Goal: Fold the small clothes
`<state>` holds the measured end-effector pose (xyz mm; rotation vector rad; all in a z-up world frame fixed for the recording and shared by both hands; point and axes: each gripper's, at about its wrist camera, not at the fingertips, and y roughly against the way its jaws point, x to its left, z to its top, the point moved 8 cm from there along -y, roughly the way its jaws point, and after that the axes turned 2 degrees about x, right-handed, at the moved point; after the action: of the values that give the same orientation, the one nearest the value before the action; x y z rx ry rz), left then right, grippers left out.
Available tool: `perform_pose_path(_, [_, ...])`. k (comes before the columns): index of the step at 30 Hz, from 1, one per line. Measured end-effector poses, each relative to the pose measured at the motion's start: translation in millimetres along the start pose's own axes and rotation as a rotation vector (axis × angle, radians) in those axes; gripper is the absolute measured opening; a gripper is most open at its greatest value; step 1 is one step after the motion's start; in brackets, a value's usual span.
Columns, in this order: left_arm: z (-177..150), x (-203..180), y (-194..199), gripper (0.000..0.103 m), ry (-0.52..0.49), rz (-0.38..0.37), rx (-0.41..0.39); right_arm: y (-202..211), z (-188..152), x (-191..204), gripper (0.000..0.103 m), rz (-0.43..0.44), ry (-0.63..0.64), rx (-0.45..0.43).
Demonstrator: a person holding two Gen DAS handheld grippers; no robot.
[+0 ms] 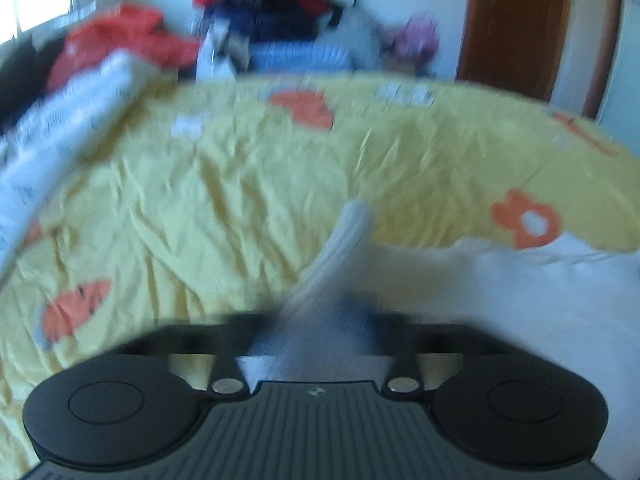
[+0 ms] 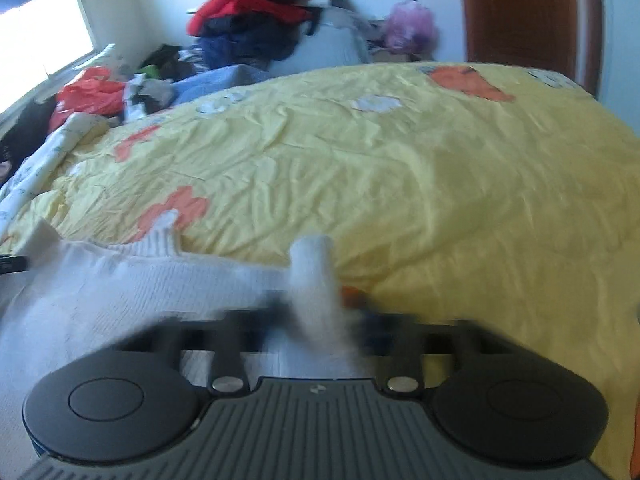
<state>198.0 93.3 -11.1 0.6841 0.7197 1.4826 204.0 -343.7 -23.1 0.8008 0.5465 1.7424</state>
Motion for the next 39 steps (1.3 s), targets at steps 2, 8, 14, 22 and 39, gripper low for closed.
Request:
perform_pose_path(2, [-0.2,14.2,0.7,0.01,0.114,-0.039,-0.02,9.7,8.5,-0.2,0.02,0.011,-0.014,-0.039])
perform_pose_path(8, [-18.4,35.1,-1.4,0.01,0.249,-0.034,-0.056,14.7,10.4,-11.5,0.012,0.026,-0.068,-0.114])
perform_pose_path(14, [-12.0,26.6,21.8,0.016,0.184,0.022,-0.083,3.2,4.0,-27.4,0.039,-0.005,-0.168,-0.089])
perform_pose_path(22, [14.6,-11.4,74.0,0.031,0.0,0.076,-0.345,64.2,19.6,16.0,0.051,-0.031,-0.044,-0.249])
perform_pose_path(39, [-10.7,-22.3,-17.9,0.046,-0.009,0.053,-0.171,0.1,-11.0,13.6,0.05,-0.037,-0.089,-0.123])
